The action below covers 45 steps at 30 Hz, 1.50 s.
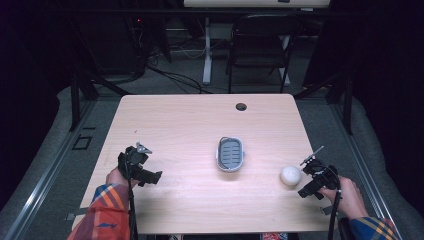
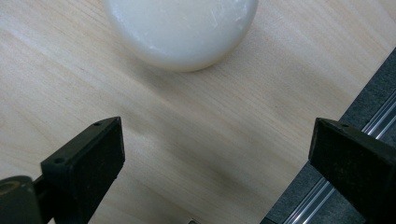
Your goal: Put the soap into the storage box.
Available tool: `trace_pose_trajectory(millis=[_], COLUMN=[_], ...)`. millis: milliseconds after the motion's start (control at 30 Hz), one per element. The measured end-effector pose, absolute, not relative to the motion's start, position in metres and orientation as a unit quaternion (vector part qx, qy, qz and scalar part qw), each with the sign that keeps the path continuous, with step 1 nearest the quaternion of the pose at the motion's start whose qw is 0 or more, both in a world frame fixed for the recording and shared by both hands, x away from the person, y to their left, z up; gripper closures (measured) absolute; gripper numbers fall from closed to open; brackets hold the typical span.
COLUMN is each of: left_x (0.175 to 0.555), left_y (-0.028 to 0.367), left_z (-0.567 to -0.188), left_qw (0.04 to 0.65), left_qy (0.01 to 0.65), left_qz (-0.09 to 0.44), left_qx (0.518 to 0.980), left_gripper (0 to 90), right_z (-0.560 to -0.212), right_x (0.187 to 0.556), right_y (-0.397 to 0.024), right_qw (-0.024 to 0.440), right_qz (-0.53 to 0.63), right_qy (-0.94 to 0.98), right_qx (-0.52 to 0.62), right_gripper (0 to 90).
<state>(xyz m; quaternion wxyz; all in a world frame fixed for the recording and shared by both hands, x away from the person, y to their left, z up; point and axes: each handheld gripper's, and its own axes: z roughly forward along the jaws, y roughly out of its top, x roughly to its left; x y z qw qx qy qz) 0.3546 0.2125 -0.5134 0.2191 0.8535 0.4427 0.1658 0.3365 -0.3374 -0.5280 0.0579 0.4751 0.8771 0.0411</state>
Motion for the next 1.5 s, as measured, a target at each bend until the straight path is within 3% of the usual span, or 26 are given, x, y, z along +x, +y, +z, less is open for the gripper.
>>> trace_pose_trajectory(millis=[1500], left_x=[0.355], left_y=[0.212], left_z=[-0.514], left_qw=[0.218], left_qy=[0.441], left_qz=[0.162], left_qx=[0.855], left_gripper=[0.0], right_z=[-0.523], right_x=[0.349], right_y=[-0.327], right_qw=[0.042], right_qz=[0.051], right_qy=[0.901], right_qx=[0.429], right_gripper=[0.0])
